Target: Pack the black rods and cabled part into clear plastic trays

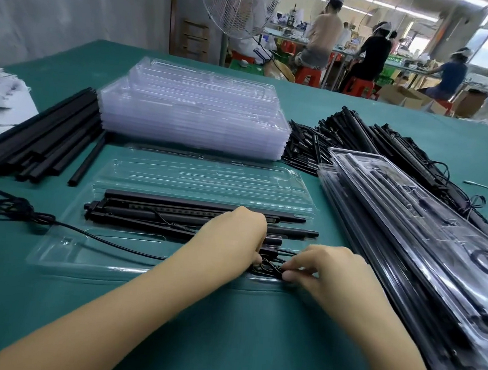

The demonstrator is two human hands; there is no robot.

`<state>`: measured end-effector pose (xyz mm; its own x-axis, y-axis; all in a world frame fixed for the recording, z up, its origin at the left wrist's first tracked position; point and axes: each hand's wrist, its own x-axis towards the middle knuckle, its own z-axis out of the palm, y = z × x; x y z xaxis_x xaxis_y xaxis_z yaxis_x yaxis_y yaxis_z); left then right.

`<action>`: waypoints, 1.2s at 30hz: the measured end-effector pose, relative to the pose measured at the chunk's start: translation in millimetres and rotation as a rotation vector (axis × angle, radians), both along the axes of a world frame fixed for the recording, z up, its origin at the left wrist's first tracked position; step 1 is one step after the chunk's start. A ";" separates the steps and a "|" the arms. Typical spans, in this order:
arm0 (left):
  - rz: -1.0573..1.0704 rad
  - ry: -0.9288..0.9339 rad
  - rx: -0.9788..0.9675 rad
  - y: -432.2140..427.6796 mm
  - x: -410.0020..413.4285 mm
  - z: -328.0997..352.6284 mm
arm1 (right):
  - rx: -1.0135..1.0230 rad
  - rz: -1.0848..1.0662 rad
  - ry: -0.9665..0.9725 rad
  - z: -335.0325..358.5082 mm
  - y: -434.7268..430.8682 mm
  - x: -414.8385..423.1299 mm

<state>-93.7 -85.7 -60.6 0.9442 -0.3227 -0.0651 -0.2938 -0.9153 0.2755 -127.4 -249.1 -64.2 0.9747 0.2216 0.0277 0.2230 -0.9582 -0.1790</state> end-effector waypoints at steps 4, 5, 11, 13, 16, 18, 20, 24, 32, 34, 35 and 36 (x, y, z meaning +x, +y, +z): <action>-0.112 0.014 -0.041 8.0 2.2 3.7 | 0.023 0.034 0.038 0.2 0.9 7.7; -0.138 0.012 -0.065 9.8 2.5 3.6 | 0.032 0.041 0.049 0.1 0.6 9.0; -0.375 -0.014 -0.033 9.5 -2.0 5.4 | 0.199 0.058 0.155 -1.1 -6.3 19.0; -0.456 -0.066 0.017 6.3 -6.2 4.3 | 0.237 0.062 0.159 -2.2 -6.5 18.6; -0.518 -0.166 0.171 -3.2 -14.1 1.2 | 0.252 0.035 0.134 -4.7 -6.3 18.4; -0.514 -0.198 0.247 -9.7 -20.6 -0.9 | 0.234 0.017 0.146 -3.6 -4.4 17.9; -0.498 -0.187 0.260 -11.6 -27.4 -2.3 | 0.181 0.015 0.182 1.3 -2.2 18.5; -0.493 -0.227 0.200 -1.1 -31.6 -4.1 | 0.103 0.019 0.357 28.5 -3.7 35.7; -0.542 -0.374 0.169 9.9 -26.1 -16.9 | 0.256 -0.427 0.042 20.4 11.5 153.7; -0.541 -0.346 0.140 11.0 -24.5 -17.1 | 0.224 -0.498 0.068 10.8 10.1 166.1; -0.538 -0.339 0.130 11.8 -23.7 -15.6 | 0.239 -0.530 0.064 8.4 9.6 168.6; -0.538 -0.342 0.124 13.0 -22.6 -14.8 | 0.252 -0.557 0.051 6.6 8.6 171.9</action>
<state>-116.3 -72.6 -75.4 0.6265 -0.7661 0.1435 -0.7728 -0.6345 -0.0138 44.5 -240.4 -57.7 0.9436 -0.3292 -0.0366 -0.3143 -0.8549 -0.4128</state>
